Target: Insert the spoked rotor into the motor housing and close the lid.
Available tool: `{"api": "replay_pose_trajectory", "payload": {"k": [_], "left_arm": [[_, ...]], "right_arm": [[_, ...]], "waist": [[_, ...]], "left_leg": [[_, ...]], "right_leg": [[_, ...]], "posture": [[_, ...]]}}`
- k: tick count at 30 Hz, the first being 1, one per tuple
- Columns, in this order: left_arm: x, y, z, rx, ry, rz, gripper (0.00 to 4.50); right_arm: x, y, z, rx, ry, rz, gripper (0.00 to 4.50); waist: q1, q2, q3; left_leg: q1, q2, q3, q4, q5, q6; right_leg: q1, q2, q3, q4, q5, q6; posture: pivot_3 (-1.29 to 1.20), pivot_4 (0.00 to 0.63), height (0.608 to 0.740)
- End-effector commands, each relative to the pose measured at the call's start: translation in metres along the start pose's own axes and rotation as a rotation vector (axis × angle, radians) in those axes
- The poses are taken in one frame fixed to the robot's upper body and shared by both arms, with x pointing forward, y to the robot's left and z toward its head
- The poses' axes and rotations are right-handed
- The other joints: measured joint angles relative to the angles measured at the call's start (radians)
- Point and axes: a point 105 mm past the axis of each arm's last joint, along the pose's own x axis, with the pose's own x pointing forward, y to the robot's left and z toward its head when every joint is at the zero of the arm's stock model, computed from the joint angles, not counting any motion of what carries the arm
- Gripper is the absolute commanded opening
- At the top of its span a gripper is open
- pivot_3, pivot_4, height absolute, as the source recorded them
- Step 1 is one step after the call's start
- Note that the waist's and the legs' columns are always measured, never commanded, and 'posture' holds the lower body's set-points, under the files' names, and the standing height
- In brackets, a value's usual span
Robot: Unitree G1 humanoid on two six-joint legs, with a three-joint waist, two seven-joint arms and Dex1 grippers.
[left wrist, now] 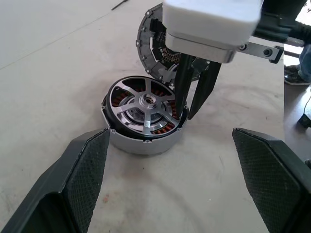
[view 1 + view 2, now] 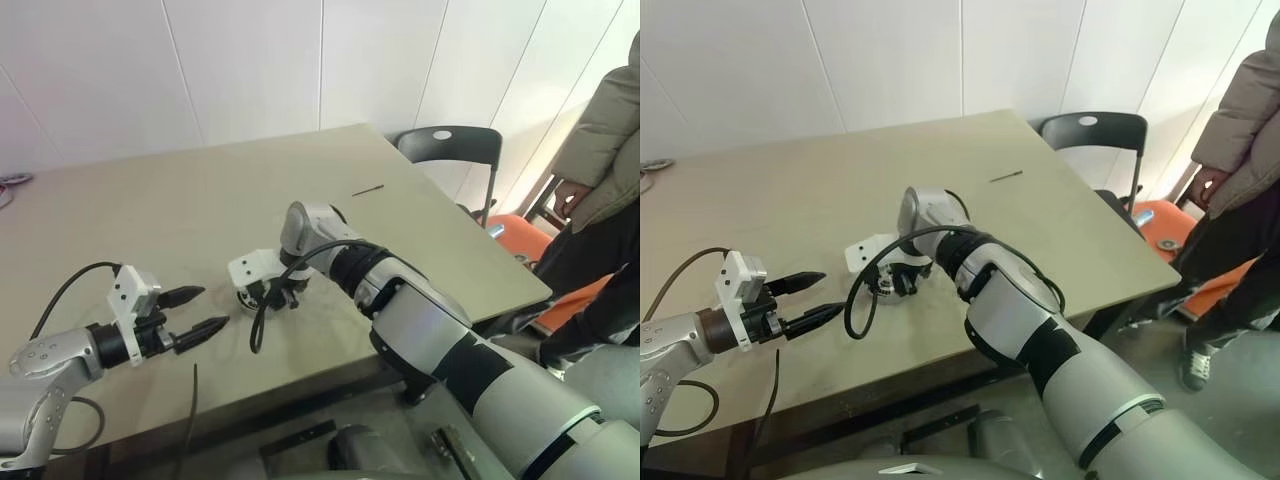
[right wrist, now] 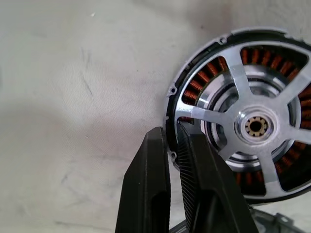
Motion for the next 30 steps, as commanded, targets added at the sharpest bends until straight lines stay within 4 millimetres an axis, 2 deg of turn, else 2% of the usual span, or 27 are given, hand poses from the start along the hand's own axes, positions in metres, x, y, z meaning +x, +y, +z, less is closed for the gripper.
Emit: {"api": "replay_pose_trajectory", "payload": {"k": [1,3,4,8,14,21,30], "left_arm": [[-0.001,0.0,0.013,0.055,-0.03,0.0,4.33],[-0.001,0.0,0.013,0.054,-0.03,-0.002,4.33],[-0.001,0.0,0.013,0.054,-0.03,-0.003,4.33],[-0.001,-0.001,0.012,0.052,-0.029,-0.004,4.33],[-0.002,-0.001,0.012,0.05,-0.028,-0.006,4.33],[-0.003,0.0,0.012,0.051,-0.026,-0.009,4.33],[-0.001,0.004,0.017,0.063,-0.025,-0.025,4.33]], "right_arm": [[0.002,-0.003,0.011,-0.074,0.012,-0.029,0.01],[0.002,-0.003,0.01,-0.084,0.016,-0.032,0.01],[0.003,-0.003,0.01,-0.086,0.015,-0.032,0.44],[0.003,-0.004,0.012,-0.075,0.011,-0.041,1.55],[-0.008,-0.003,0.019,-0.125,-0.014,-0.018,1.55],[-0.035,0.0,0.021,-0.277,-0.057,0.003,1.55],[-0.045,-0.01,0.017,-0.33,-0.028,-0.097,1.55]], "waist": [[0.001,0.0,0.0],[0.0,0.0,0.0],[0.0,0.0,0.0],[0.002,0.0,0.0],[0.002,0.0,0.0],[0.003,0.0,0.0],[0.003,0.0,0.0]], "left_leg": [[0.0,0.0,0.0,0.0,0.0,0.0],[0.0,0.0,0.0,0.0,0.0,0.0],[0.0,0.0,0.0,0.0,0.0,0.0],[-0.001,0.0,0.0,0.0,0.0,0.0],[-0.001,0.0,0.0,0.0,0.0,0.0],[-0.003,0.0,0.0,-0.002,0.0,0.0],[-0.003,0.0,0.0,-0.001,0.0,0.0]], "right_leg": [[-0.001,0.0,0.0,0.0,0.0,0.0],[0.0,0.0,0.0,0.0,0.0,0.0],[0.0,0.0,0.0,0.001,0.0,0.0],[-0.002,0.0,0.001,0.0,0.0,0.0],[-0.002,0.0,0.001,0.0,0.0,0.0],[-0.003,0.0,0.001,-0.001,0.002,0.002],[-0.003,0.0,0.001,-0.001,0.002,0.002]], "posture": [[0.0,0.0,0.74],[0.0,0.0,0.74],[0.0,0.0,0.74],[0.0,0.0,0.74],[0.0,0.0,0.74],[0.0,0.0,0.74],[0.0,0.0,0.74]]}}
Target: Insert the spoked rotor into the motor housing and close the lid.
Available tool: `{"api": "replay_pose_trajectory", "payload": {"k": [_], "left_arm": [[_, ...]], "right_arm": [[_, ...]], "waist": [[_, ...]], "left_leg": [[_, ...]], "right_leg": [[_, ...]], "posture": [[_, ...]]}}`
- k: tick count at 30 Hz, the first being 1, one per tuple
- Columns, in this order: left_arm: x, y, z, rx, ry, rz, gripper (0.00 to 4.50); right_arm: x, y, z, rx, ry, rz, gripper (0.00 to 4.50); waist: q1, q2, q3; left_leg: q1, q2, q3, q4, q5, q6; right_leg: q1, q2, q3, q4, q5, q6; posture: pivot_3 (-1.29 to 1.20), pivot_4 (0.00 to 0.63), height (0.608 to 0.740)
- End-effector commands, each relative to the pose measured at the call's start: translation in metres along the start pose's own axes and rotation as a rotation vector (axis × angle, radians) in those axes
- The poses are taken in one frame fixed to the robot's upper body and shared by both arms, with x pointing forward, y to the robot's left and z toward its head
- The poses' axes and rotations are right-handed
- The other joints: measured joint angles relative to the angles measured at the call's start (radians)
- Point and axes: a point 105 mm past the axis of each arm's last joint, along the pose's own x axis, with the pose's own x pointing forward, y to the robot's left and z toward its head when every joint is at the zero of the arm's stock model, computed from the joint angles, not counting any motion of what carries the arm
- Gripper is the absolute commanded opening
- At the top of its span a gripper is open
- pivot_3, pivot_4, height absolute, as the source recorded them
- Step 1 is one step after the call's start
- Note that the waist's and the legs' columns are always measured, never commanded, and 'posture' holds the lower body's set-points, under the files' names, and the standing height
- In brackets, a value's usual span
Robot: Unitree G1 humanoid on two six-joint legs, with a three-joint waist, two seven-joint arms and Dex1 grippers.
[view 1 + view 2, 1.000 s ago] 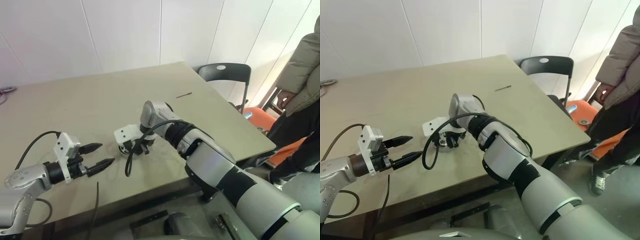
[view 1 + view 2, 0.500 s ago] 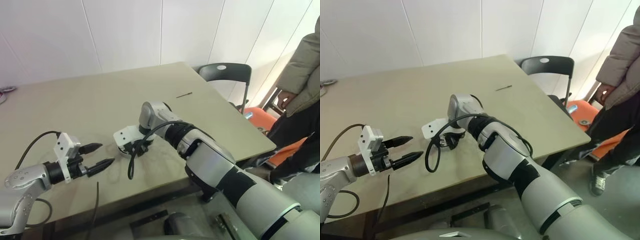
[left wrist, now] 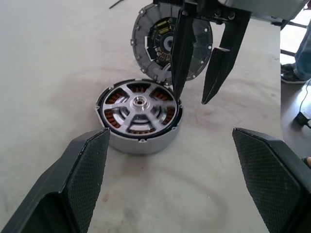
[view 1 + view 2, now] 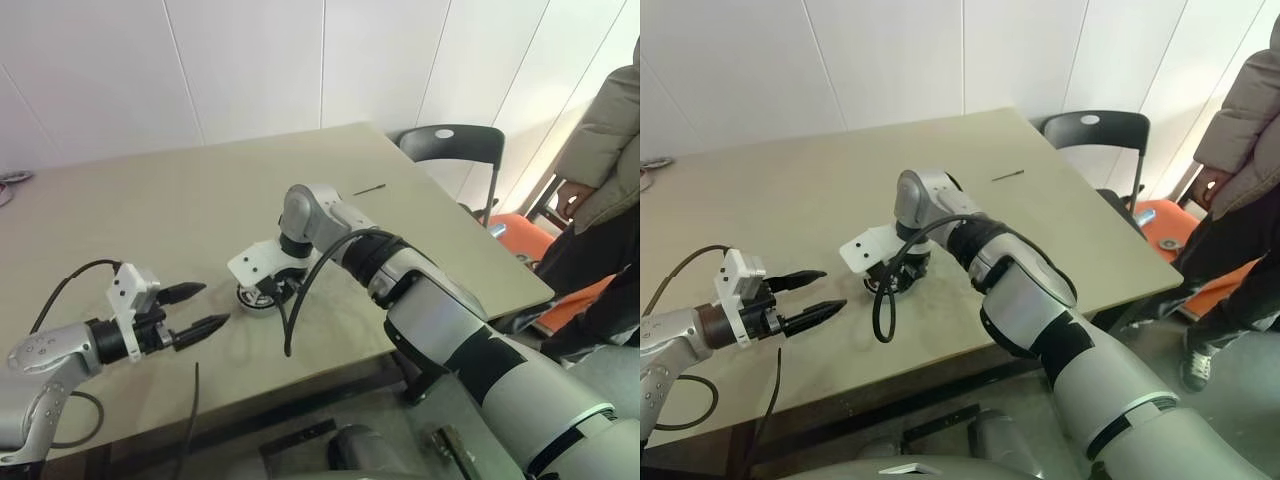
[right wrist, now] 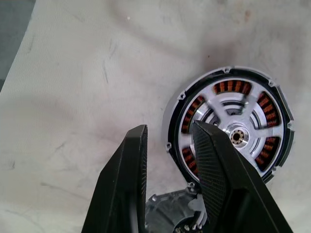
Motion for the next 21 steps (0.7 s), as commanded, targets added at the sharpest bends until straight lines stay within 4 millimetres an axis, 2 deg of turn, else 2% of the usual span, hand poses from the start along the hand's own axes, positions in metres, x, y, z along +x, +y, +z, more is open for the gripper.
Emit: {"api": "replay_pose_trajectory", "payload": {"k": [1,7,13,18,21], "left_arm": [[-0.002,0.003,0.009,0.038,-0.015,-0.002,4.33],[-0.002,0.005,0.009,0.037,-0.017,-0.006,4.33],[-0.001,0.006,0.01,0.04,-0.02,-0.01,4.33],[0.0,0.008,0.012,0.043,-0.025,-0.011,4.33],[-0.001,0.008,0.013,0.043,-0.025,-0.012,4.33]], "right_arm": [[-0.02,-0.015,0.007,-0.104,0.028,-0.116,1.55],[-0.04,-0.028,-0.003,-0.225,0.102,-0.269,1.55],[-0.066,-0.047,-0.002,-0.301,0.125,-0.455,1.55],[-0.101,-0.072,-0.009,-0.313,0.193,-0.737,1.55],[-0.126,-0.084,-0.023,-0.331,0.296,-0.921,1.55]], "waist": [[-0.001,0.0,0.0],[0.001,0.0,0.0],[-0.001,-0.001,0.0],[-0.001,-0.001,0.0],[0.0,-0.001,0.0]], "left_leg": [[0.0,0.0,0.0,0.0,0.0,0.0],[-0.001,0.0,0.001,0.0,0.0,0.0],[0.0,0.0,0.001,0.0,0.0,0.0],[-0.001,0.0,0.001,-0.001,0.0,0.0],[-0.001,0.0,0.001,-0.001,0.0,0.0]], "right_leg": [[0.0,0.0,0.0,0.0,0.0,0.0],[0.0,-0.001,0.001,-0.001,0.0,-0.001],[0.0,-0.001,0.001,0.0,0.0,-0.002],[-0.001,-0.001,0.002,0.0,0.0,-0.005],[-0.001,-0.002,0.003,0.0,-0.001,-0.006]], "posture": [[0.0,0.0,0.74],[0.0,0.0,0.74],[0.0,0.0,0.74],[0.0,0.0,0.74],[0.0,0.0,0.74]]}}
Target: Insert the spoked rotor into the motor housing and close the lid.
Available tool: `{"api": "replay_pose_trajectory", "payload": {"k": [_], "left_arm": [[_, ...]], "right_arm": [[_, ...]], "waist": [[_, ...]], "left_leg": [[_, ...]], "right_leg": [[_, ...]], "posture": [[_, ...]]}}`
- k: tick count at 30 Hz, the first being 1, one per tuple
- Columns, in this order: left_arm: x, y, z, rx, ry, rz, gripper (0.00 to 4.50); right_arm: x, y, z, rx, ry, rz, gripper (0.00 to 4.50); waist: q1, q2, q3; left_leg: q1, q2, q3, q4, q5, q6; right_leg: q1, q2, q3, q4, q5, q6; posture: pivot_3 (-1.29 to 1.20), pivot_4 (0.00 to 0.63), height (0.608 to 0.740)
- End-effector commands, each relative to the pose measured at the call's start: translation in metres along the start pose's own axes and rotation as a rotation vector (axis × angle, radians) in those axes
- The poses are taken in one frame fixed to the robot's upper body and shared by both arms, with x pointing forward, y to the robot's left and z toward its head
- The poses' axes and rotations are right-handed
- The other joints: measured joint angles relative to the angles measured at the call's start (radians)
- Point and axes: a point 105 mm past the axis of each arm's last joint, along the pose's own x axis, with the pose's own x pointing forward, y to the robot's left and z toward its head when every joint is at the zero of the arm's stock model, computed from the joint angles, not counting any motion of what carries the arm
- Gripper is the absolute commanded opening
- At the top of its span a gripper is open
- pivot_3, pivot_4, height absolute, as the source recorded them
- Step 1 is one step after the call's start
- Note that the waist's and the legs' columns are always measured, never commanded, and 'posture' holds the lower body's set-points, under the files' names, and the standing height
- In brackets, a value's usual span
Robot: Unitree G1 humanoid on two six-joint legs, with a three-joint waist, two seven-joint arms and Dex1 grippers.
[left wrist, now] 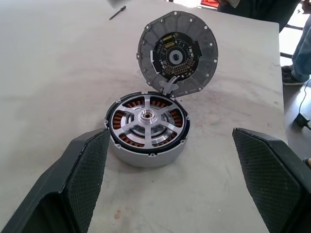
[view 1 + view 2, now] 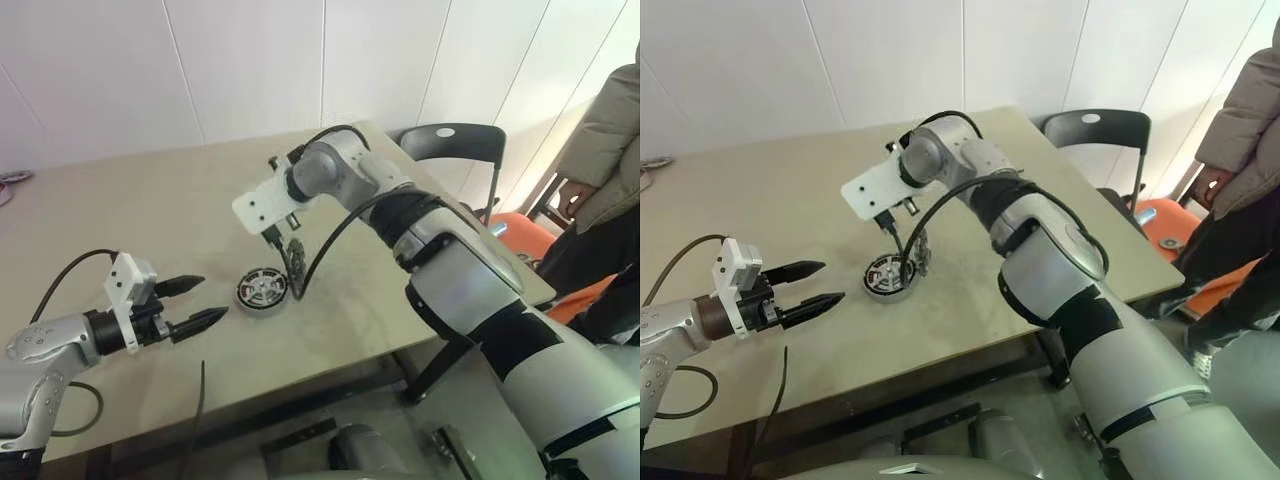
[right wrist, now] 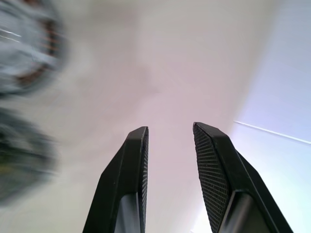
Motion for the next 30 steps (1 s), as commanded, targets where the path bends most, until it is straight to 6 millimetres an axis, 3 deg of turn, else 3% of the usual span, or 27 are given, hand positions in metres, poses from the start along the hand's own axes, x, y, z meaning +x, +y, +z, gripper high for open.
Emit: {"api": "replay_pose_trajectory", "payload": {"k": [1,10,13,17,21,24,26,30], "left_arm": [[-0.002,0.003,0.009,0.042,-0.013,0.002,4.33],[-0.002,0.005,0.01,0.045,-0.011,-0.003,4.33],[0.0,0.006,0.011,0.045,-0.012,-0.008,4.33],[0.001,0.005,0.012,0.041,-0.021,-0.014,4.33],[0.001,0.005,0.013,0.032,-0.036,-0.006,4.33],[0.002,0.004,0.014,0.021,-0.05,-0.006,4.33],[0.002,0.004,0.014,0.021,-0.047,-0.008,4.33],[0.004,0.007,0.016,0.021,-0.049,-0.011,4.33]], "right_arm": [[-0.02,-0.031,-0.027,-0.051,0.128,-0.208,1.55],[-0.027,-0.006,-0.082,0.113,0.254,-0.38,1.55],[-0.024,0.013,-0.092,0.319,0.233,-0.387,1.55],[-0.024,0.038,-0.109,0.769,0.156,-0.413,1.55],[-0.03,0.07,-0.126,1.012,0.144,-0.389,1.55],[-0.026,0.1,-0.11,1.312,-0.022,-0.228,1.55],[-0.03,0.114,-0.097,1.406,-0.089,-0.116,1.55],[-0.058,0.14,-0.075,1.564,-0.289,0.042,1.55]], "waist": [[0.002,-0.001,0.0],[0.0,-0.002,-0.001],[0.0,-0.003,-0.002],[0.001,-0.003,-0.002],[0.001,-0.002,-0.001],[0.003,-0.002,-0.001],[0.002,-0.001,-0.001],[0.007,0.001,0.001]], "left_leg": [[0.0,0.0,0.0,0.0,0.0,0.0],[0.0,-0.004,0.001,-0.001,0.0,0.0],[0.0,-0.004,0.001,-0.001,0.0,0.0],[0.0,-0.004,0.001,-0.001,0.0,0.0],[0.0,-0.005,0.0,-0.001,0.0,0.0],[0.0,-0.005,0.0,-0.001,0.0,0.0],[0.001,-0.005,0.0,-0.001,0.0,0.0],[0.0,-0.005,0.0,-0.001,0.0,0.0]], "right_leg": [[0.0,0.0,0.0,0.0,0.0,0.0],[0.0,-0.002,0.003,0.0,-0.001,0.001],[0.0,-0.002,0.003,0.0,-0.001,0.001],[0.0,-0.002,0.003,0.0,0.001,0.004],[0.001,-0.002,0.003,0.0,0.001,0.005],[0.001,-0.002,0.002,0.0,0.0,0.005],[0.002,-0.002,0.002,0.0,0.0,0.006],[0.001,-0.002,0.001,0.0,-0.002,0.01]], "posture": [[0.0,0.0,0.74],[0.0,0.0,0.74],[0.0,0.0,0.74],[0.0,0.0,0.74],[0.0,0.0,0.74],[0.0,0.0,0.74],[0.0,0.0,0.74],[0.0,0.0,0.74]]}}
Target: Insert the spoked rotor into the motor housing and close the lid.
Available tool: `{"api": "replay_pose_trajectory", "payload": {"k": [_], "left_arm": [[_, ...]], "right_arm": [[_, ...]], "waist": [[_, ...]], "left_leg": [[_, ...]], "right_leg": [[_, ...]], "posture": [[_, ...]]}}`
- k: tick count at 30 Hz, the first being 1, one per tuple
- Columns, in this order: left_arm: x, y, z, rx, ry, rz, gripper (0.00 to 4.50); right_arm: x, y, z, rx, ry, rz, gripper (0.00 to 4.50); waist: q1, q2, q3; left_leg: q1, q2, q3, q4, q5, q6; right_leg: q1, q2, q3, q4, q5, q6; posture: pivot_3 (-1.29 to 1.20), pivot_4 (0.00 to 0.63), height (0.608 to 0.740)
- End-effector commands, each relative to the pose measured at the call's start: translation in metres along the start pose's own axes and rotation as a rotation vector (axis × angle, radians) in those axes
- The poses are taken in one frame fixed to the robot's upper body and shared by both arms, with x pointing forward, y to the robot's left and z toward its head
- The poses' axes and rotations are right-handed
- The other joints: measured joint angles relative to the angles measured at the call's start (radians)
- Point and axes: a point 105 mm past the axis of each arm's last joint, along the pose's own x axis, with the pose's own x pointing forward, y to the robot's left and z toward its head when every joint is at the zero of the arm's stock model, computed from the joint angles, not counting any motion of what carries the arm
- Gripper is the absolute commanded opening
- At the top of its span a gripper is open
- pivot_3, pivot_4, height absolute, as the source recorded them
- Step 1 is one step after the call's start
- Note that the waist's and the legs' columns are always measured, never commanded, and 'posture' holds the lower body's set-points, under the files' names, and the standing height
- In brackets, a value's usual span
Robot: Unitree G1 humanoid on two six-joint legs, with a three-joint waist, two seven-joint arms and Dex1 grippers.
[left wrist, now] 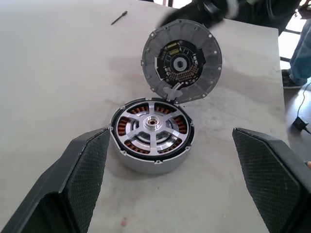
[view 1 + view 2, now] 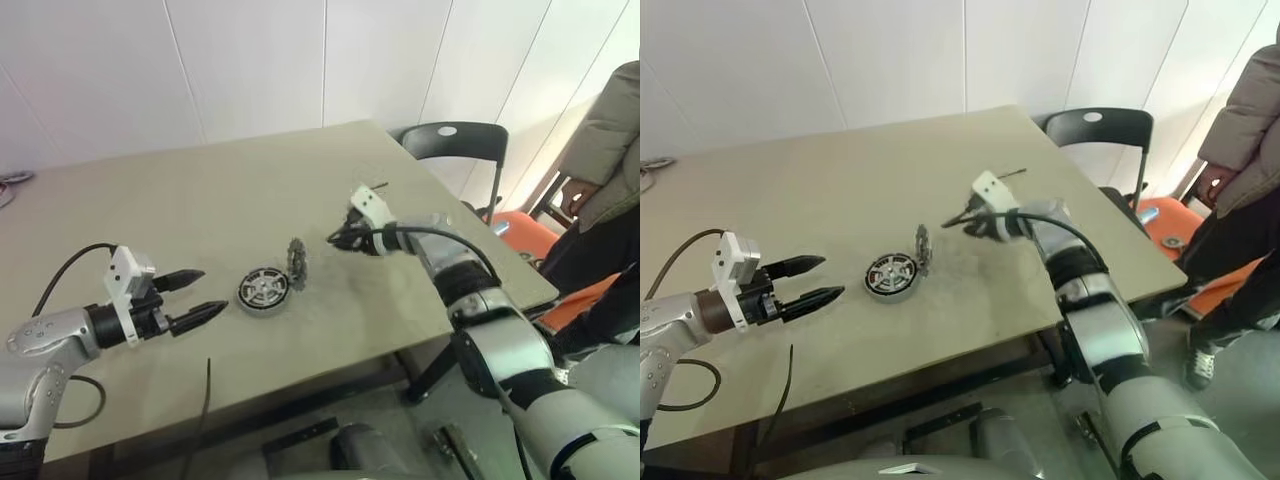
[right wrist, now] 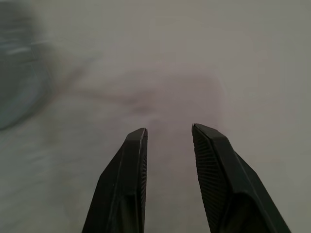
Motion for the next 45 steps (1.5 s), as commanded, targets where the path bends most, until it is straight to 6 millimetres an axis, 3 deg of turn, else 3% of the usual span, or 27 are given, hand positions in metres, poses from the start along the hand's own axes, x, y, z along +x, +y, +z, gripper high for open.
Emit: {"api": "replay_pose_trajectory", "payload": {"k": [1,6,17,23,34,45], "left_arm": [[0.002,0.001,0.011,0.026,-0.027,-0.013,4.33],[0.008,0.001,0.012,0.025,-0.027,-0.038,4.33],[0.012,0.003,0.016,0.035,-0.029,-0.053,4.33],[0.007,0.003,0.014,0.03,-0.02,-0.043,4.33],[0.009,0.003,0.014,0.028,-0.022,-0.039,4.33],[0.01,0.003,0.014,0.029,-0.027,-0.032,4.33]], "right_arm": [[-0.03,0.018,0.013,0.035,-0.071,0.149,1.55],[-0.036,0.025,-0.003,0.043,-0.036,0.183,1.55],[-0.012,0.037,0.014,0.026,-0.104,0.258,1.55],[-0.009,0.042,-0.003,0.017,-0.051,0.293,1.55],[-0.003,0.064,0.03,-0.036,-0.105,0.399,1.55],[0.009,0.08,0.042,-0.129,-0.079,0.459,1.55]], "waist": [[0.006,0.001,0.001],[0.01,0.001,0.001],[0.025,0.001,0.001],[0.026,0.001,0.001],[0.024,0.002,0.001],[0.022,0.002,0.001]], "left_leg": [[0.0,0.0,0.0,0.0,0.0,0.0],[0.002,-0.001,0.001,0.001,0.0,0.0],[0.001,-0.001,0.0,0.001,0.0,0.0],[0.0,-0.001,0.0,0.0,0.0,0.0],[0.0,-0.001,0.0,0.0,0.0,0.0],[0.001,-0.001,0.0,0.0,0.0,0.0]], "right_leg": [[0.0,0.0,0.0,0.0,0.0,0.0],[0.0,0.001,0.0,0.0,-0.001,0.0],[0.0,0.002,0.0,0.0,-0.001,0.0],[0.0,0.001,0.0,-0.001,-0.001,0.0],[0.0,0.001,0.0,-0.001,-0.001,0.0],[0.0,0.001,0.0,-0.001,-0.001,0.0]], "posture": [[0.0,0.0,0.74],[0.0,0.0,0.74],[0.0,0.0,0.74],[0.0,0.0,0.74],[0.0,0.0,0.74],[0.0,0.0,0.74]]}}
